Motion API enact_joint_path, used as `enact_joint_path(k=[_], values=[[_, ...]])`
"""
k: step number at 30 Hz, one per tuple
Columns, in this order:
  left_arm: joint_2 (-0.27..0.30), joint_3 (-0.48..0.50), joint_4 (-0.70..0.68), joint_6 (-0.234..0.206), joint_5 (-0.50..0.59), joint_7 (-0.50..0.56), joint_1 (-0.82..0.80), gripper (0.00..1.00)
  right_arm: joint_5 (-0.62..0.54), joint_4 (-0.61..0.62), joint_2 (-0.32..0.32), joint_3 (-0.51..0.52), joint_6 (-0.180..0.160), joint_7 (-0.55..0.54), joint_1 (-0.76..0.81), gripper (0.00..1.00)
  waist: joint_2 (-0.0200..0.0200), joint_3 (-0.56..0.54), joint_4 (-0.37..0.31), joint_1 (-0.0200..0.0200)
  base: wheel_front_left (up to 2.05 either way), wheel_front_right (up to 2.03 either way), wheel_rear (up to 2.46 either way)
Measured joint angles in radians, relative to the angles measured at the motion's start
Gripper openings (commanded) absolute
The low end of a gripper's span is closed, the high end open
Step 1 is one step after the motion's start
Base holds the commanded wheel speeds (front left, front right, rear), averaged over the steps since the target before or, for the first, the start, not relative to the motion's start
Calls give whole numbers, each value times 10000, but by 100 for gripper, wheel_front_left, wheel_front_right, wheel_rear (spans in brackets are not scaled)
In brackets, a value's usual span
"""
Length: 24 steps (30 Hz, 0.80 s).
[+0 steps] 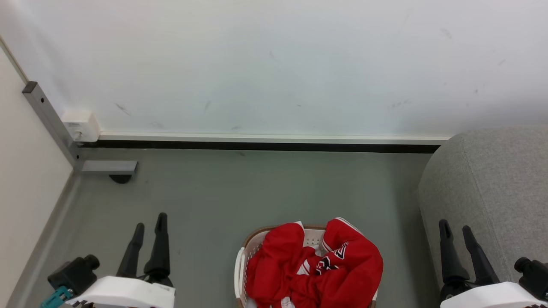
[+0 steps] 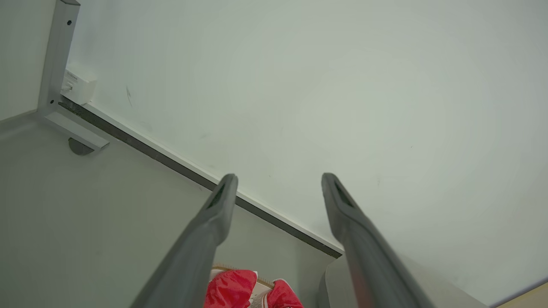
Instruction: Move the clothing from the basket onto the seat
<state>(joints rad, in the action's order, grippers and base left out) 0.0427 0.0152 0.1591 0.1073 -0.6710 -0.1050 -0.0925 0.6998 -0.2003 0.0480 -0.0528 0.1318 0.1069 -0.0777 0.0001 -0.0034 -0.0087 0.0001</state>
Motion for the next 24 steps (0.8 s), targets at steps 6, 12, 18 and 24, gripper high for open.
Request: enact_joint_path(k=[6, 12, 18, 24], values=[[8, -151, 4, -71, 947, -215, -1, 100, -878, -104, -4, -82, 0, 180, -4, 100, 0, -20, -13, 0, 0, 0, 0], [17, -236, 2, -104, 1603, -384, -1, 100, -1498, -186, -6, -107, 0, 359, -7, 100, 0, -37, -37, 0, 0, 0, 0], [44, -288, 10, -113, 2224, -543, -1, 100, -2061, -221, -10, -119, 0, 506, -11, 100, 0, -57, -55, 0, 0, 0, 0], [50, -311, 15, -127, 2738, -654, -3, 100, -2579, -196, -12, -125, 0, 635, -11, 100, 0, -83, -65, 0, 0, 0, 0]])
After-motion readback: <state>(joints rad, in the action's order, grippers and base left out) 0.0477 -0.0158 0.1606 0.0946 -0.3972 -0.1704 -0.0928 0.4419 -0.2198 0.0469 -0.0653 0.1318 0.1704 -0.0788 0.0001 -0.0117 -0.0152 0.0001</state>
